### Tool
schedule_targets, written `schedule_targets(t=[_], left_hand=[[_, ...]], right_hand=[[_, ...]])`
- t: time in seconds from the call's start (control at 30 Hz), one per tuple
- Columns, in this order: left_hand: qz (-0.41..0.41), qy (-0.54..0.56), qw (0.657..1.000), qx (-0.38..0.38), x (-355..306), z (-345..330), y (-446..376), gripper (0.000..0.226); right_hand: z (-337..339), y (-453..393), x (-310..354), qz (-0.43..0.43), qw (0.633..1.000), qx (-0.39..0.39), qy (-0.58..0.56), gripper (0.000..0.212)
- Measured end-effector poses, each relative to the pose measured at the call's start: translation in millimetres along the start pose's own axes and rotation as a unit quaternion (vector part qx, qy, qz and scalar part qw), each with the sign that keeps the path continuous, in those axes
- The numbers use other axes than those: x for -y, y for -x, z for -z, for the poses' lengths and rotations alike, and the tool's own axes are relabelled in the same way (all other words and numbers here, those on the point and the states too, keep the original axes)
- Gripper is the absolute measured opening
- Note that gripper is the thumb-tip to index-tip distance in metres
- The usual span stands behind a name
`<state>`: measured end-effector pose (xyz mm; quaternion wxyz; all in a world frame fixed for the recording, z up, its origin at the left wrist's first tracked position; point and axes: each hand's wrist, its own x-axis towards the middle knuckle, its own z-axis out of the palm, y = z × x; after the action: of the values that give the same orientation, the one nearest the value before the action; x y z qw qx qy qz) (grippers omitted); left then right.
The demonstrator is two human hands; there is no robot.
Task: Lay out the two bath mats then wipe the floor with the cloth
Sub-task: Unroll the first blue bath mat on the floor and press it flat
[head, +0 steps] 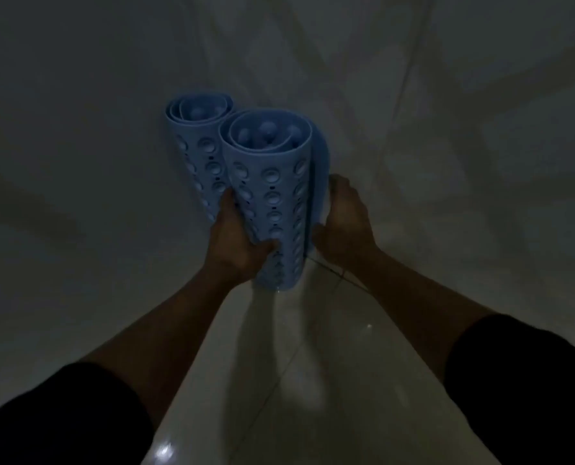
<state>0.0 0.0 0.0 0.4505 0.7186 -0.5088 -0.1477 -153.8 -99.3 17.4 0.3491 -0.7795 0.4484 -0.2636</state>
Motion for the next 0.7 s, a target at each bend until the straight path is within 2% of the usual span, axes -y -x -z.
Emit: schedule_targets(t=[0.1,0.13,0.27,0.33,0.47,0.53,0.6,0.7], left_hand=[[-0.044,0.051,0.997,-0.045,8,-9,-2,0.089],[-0.049,0.067,0.995,-0.052,8,-11,-3,0.085],[-0.064,0.116,0.990,-0.037,13,-10,-10,0.076],[-0.077,0.137,0.987,-0.043,16,-12,-11,0.073],[-0.018,0.213,0.976,-0.028,14,-23,-3,0.086],[0.002,0.203,0.979,-0.015,6,-27,3,0.091],[0.020,0.196,0.980,-0.020,3,-30,6,0.096],[0.017,0.179,0.984,-0.016,-3,-28,6,0.098]], right_hand=[[-21,-8,-15,0.038,0.998,-0.007,-0.040,0.101],[-27,-10,-17,0.047,0.998,-0.011,-0.047,0.102],[-41,-19,-17,0.055,0.989,-0.069,-0.118,0.082],[-45,-22,-18,0.055,0.988,-0.072,-0.122,0.073],[-36,-14,-14,0.072,0.989,-0.063,-0.110,0.054],[-23,-2,-8,0.069,0.989,-0.051,-0.122,0.058],[-8,9,-2,0.030,0.991,-0.025,-0.128,0.069],[13,21,4,-0.025,0.992,0.002,-0.125,0.069]])
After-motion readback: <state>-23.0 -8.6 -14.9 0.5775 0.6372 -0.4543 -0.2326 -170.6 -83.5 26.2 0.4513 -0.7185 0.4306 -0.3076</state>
